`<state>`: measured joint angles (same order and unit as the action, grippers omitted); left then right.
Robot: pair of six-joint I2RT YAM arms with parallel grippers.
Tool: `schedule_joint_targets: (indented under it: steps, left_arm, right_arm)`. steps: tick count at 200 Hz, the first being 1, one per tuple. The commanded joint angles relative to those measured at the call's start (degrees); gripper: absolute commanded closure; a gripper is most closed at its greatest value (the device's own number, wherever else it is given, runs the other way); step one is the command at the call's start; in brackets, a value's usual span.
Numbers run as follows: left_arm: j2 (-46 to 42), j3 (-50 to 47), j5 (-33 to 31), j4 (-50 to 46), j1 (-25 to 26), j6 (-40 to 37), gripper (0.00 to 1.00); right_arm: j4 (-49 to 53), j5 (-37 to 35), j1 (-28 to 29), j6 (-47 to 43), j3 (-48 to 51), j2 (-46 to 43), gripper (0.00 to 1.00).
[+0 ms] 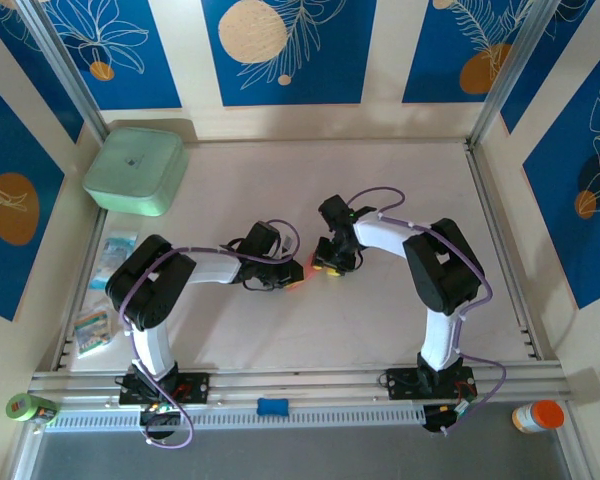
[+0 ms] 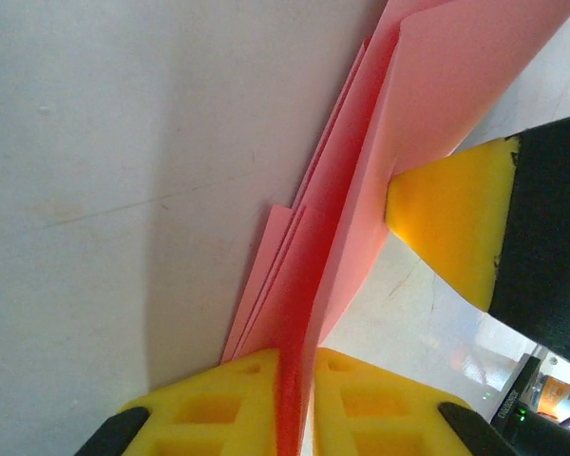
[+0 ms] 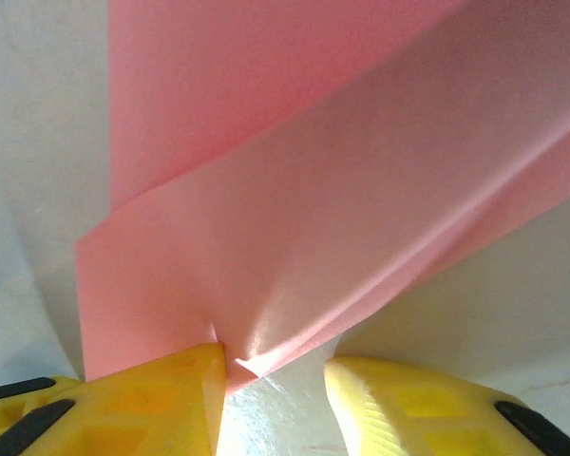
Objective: Fold a paper plane with a square sheet of paper (pick it up from the middle)
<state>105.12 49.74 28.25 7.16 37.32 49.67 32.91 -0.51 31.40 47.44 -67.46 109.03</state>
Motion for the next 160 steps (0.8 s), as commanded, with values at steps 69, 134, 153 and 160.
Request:
schedule_joint_targets:
  steps: [69, 134, 153, 160]
  left_arm:
    - [-2.71, -0.3, -3.56, -5.94, -1.16, 1.0, 0.74]
    - [-6.88, 0.09, -4.72, -9.75, -1.27, 0.04, 0.65]
    - [-8.52, 0.35, -6.85, -12.21, -1.48, -1.28, 0.65]
    - [-9.54, 0.53, -7.95, -13.06, -1.59, -2.1, 0.65]
  right_arm:
    - [5.21, -8.0, 0.56, 1.24, 1.15, 10.89, 0.6]
    - [6.3, -8.15, 0.78, 1.07, -0.38, 12.82, 0.57]
    - [6.21, -8.12, 0.88, 1.07, -0.48, 12.88, 0.56]
    - [6.21, -8.1, 0.86, 0.99, -0.48, 12.96, 0.56]
